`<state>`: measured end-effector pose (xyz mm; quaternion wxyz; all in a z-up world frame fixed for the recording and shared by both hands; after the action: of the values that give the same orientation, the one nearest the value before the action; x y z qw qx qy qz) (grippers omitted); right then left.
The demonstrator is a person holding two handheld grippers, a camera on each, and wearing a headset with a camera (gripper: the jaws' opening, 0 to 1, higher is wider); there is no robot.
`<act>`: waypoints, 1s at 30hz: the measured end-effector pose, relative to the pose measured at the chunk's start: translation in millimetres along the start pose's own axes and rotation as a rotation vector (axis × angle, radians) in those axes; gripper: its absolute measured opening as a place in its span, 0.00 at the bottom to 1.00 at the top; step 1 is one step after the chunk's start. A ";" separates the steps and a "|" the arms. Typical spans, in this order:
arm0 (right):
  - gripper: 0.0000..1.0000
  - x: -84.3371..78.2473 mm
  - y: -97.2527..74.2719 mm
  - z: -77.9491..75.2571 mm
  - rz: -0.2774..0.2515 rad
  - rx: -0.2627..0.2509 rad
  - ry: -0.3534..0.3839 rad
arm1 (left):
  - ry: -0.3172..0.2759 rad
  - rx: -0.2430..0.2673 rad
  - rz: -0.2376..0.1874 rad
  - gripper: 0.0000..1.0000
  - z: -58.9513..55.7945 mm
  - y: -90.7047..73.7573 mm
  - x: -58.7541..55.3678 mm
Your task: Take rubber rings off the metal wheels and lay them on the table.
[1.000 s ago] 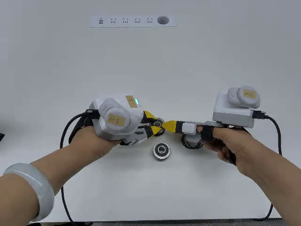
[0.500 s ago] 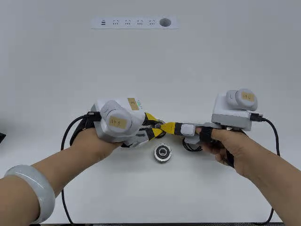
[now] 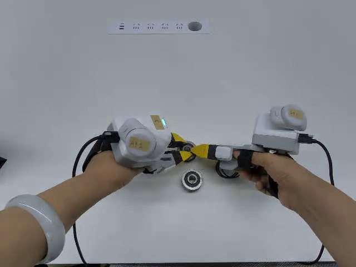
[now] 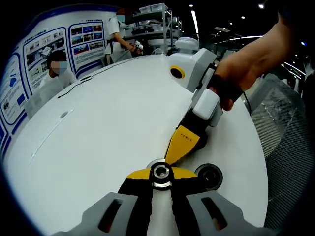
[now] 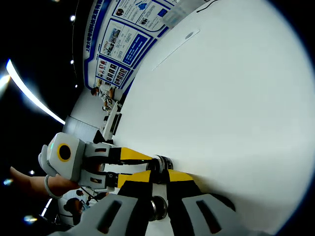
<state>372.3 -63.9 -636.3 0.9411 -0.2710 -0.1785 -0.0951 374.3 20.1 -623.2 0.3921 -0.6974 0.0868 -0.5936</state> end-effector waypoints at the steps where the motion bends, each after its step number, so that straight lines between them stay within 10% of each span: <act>1: 0.11 -0.1 0.0 -0.6 -0.001 -0.001 0.000 | 0.000 0.000 0.000 0.13 -0.1 0.0 0.1; 30: 0.02 1.8 -5.3 6.0 -0.011 -0.001 -0.008 | 0.002 -0.005 0.001 0.13 -0.6 -0.6 1.2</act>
<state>370.7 -65.2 -628.3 0.9397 -0.2708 -0.1838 -0.0991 373.9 19.6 -622.0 0.3906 -0.6976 0.0890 -0.5940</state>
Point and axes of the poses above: the centre of the closed fingertips' face, and the gripper's own axes: y roughly forward along the fingers, z roughly to its left, x roughly out of its top, the point moved 5 cm from there along -y, roughly backward along the fingers, and after that the axes turned 1 degree about -y, right-handed, at the moved point
